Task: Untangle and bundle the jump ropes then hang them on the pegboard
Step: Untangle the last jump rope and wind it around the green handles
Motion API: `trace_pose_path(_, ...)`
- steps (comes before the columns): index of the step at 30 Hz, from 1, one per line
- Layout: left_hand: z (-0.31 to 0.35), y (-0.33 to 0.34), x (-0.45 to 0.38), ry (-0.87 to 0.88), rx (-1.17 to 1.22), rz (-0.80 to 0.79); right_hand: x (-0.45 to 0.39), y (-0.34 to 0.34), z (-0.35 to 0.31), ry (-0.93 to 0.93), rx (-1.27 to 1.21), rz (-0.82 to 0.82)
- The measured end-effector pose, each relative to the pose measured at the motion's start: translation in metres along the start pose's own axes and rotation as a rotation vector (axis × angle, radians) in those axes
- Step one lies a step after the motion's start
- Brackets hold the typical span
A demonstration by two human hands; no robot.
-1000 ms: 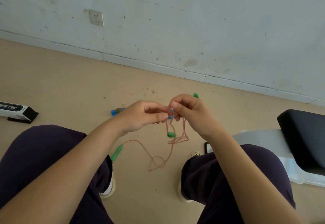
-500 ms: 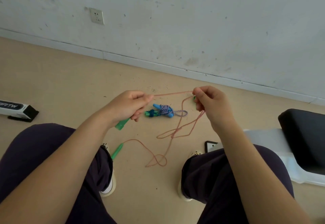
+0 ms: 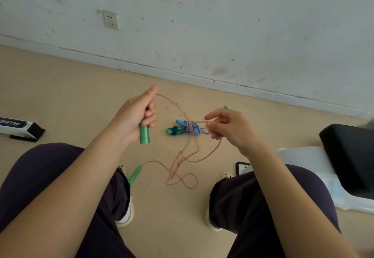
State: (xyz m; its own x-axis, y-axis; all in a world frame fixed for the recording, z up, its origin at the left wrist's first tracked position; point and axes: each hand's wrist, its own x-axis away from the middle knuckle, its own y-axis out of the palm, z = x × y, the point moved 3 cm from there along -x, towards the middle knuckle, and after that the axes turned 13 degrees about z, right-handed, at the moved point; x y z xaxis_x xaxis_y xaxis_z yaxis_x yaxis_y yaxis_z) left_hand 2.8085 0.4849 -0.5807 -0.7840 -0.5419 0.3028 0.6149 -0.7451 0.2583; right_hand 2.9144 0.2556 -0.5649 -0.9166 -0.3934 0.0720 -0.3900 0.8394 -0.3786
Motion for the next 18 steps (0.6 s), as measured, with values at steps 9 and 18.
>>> trace_pose_path(9, -0.018, 0.02, 0.015, 0.106, -0.367, -0.049, 0.009, 0.012, -0.009, -0.1, -0.05, -0.191)
trace_pose_path(18, -0.003, 0.012, 0.016, 0.176, -0.67, -0.111, -0.007, -0.015, -0.004, -0.093, -0.3, 0.29)
